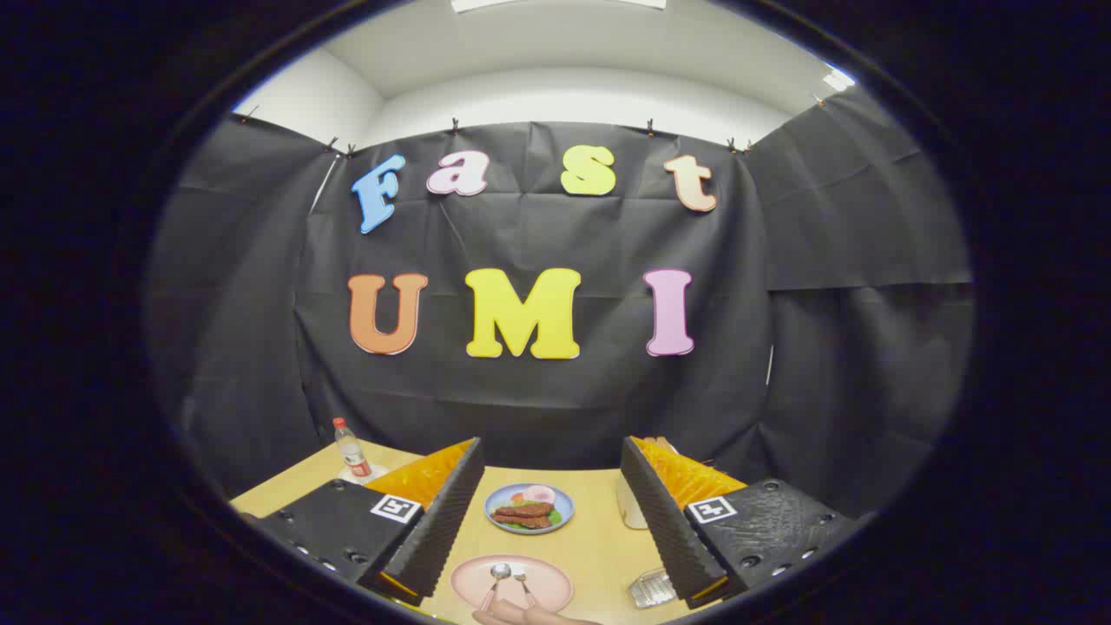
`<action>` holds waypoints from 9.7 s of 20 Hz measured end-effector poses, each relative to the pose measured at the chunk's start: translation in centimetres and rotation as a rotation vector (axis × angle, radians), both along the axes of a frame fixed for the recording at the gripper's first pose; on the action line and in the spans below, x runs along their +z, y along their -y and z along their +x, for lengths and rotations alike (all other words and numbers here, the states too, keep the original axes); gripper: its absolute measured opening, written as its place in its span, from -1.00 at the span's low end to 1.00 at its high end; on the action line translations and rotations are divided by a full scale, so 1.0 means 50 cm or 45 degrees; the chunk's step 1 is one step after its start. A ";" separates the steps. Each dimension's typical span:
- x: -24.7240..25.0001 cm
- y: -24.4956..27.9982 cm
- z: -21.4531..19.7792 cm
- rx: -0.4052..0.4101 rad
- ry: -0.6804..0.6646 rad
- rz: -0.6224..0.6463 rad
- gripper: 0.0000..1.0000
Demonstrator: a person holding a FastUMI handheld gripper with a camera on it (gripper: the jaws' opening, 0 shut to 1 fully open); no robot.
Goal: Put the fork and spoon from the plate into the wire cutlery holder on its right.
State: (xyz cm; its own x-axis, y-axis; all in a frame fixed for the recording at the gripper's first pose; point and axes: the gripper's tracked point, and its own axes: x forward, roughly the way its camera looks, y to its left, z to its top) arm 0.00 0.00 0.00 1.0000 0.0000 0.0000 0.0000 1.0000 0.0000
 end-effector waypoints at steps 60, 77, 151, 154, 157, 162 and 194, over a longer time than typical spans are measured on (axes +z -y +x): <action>-0.572 -0.034 0.049 0.232 -0.946 -0.158 -0.93; -0.501 0.309 -0.062 -0.059 -1.246 -0.110 -0.93; -0.807 -0.205 0.099 -0.021 -1.134 0.107 -0.15; -0.812 -0.188 0.098 -0.079 -1.136 0.061 -0.48; -0.816 -0.189 0.096 -0.099 -1.154 0.040 -0.75; -0.782 -0.171 0.082 -0.086 -1.141 -0.023 -0.89; -0.479 0.323 -0.078 0.099 -1.572 -0.119 -0.94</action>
State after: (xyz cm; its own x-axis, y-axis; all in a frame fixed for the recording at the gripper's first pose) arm -3.89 -16.16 -23.97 0.3283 0.0085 -0.9445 -0.1102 0.9935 -0.0293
